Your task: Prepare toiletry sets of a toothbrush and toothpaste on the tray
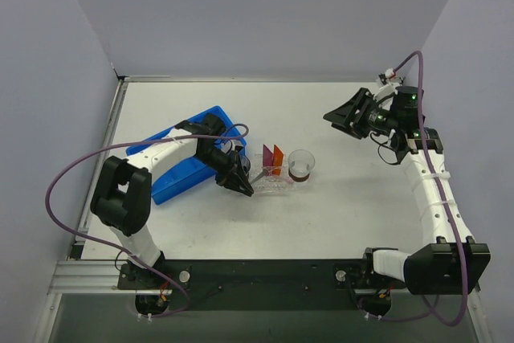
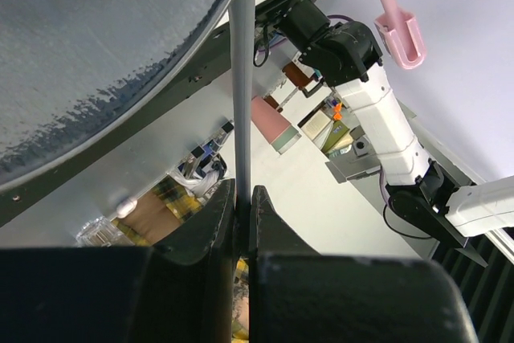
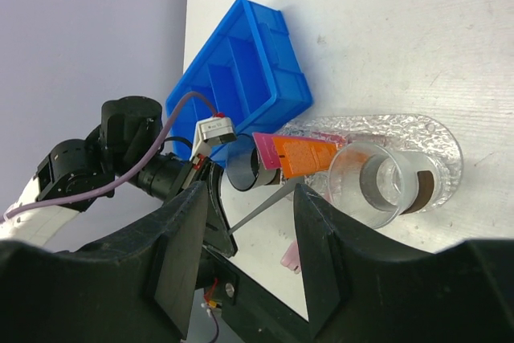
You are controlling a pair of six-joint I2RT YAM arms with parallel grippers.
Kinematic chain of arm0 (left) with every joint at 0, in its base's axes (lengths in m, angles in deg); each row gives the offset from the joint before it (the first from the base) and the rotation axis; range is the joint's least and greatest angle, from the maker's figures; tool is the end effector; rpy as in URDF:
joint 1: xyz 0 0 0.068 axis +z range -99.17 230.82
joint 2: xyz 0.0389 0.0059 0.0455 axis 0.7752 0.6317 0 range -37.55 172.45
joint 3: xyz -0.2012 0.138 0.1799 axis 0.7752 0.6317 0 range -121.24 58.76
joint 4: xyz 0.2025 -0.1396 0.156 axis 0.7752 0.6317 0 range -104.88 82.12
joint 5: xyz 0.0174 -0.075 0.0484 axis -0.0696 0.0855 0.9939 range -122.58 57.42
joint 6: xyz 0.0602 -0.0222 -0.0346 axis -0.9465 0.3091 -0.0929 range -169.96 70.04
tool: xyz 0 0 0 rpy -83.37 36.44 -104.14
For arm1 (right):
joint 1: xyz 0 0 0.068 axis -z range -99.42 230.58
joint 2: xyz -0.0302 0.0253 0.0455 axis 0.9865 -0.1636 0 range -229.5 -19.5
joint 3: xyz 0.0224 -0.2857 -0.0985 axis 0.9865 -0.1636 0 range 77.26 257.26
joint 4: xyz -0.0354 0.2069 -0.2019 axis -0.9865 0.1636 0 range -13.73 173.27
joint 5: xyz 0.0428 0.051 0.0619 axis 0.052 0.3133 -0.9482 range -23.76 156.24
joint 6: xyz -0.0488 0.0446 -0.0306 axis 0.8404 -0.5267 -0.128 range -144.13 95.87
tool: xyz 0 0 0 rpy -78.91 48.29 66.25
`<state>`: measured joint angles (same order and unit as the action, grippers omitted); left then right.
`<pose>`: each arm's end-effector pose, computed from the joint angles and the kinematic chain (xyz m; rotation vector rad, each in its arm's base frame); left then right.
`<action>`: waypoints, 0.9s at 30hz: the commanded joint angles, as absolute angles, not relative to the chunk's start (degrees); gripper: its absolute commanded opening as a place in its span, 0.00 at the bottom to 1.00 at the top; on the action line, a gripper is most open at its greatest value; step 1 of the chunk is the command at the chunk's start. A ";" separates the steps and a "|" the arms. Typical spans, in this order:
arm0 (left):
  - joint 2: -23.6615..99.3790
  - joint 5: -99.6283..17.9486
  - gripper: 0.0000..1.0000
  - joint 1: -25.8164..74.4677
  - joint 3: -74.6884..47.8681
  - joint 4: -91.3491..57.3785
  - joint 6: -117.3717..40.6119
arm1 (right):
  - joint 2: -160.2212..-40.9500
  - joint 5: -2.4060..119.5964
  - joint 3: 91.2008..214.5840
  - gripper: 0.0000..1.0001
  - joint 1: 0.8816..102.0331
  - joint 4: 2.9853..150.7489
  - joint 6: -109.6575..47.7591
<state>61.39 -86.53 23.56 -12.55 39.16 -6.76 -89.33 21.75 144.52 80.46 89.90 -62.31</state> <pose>0.2928 -0.2060 0.2215 0.2521 -2.4627 1.1326 0.3098 0.0431 0.4054 0.0660 1.9344 1.1707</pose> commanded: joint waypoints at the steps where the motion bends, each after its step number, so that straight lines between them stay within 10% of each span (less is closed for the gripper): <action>1: 62.03 -88.39 0.00 24.19 -15.16 39.87 -7.68 | -89.73 20.18 144.41 0.42 81.99 87.17 -62.89; 20: 65.64 -88.30 0.00 24.90 -18.14 39.96 -7.51 | -90.78 19.57 143.79 0.42 82.69 86.38 -63.68; 27: 66.43 -88.39 0.15 24.90 -18.58 39.96 -7.33 | -90.96 19.48 143.79 0.42 82.96 86.20 -63.77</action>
